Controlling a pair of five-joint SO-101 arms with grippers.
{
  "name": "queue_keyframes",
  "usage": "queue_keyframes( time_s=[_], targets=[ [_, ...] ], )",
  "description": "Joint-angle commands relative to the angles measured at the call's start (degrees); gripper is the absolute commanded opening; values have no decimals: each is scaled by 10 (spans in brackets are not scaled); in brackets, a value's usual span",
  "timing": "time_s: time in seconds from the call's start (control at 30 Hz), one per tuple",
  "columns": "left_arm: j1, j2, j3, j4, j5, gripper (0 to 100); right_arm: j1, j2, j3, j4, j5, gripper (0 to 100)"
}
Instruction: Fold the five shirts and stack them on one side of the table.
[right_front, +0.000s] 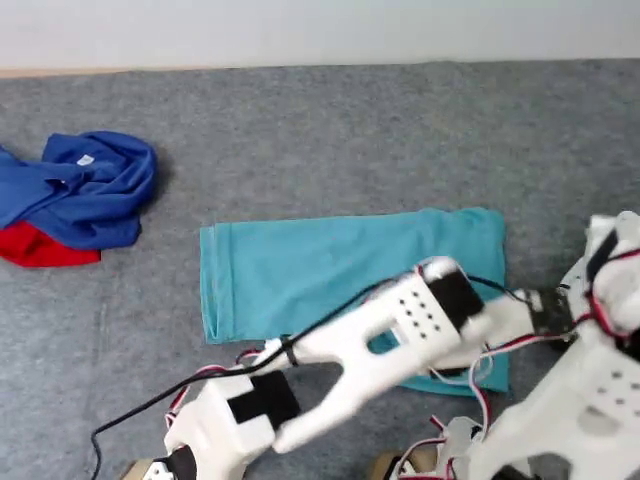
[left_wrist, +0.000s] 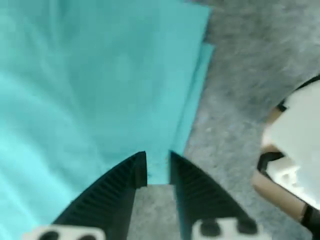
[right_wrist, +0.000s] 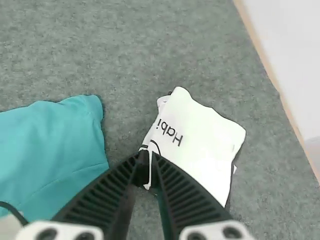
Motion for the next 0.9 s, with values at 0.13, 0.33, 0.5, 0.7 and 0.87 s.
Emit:
queue_keyframes(
  time_s=[0.13,0.33,0.5,0.7,0.87],
  targets=[
    [40,58,-27,-10,-47,159,6,-57,27,22,17,14],
    [18,126,-134,17,-73,160,7,-86,68,21,51,11],
    [11,196,-230,67,-88,160,7,-88,76,21,51,12],
    [11,240,-290,81,-92,160,4,-87,76,19,63,14],
    [11,244,-291,81,-92,181,4,-87,77,-2,66,14]
  ],
)
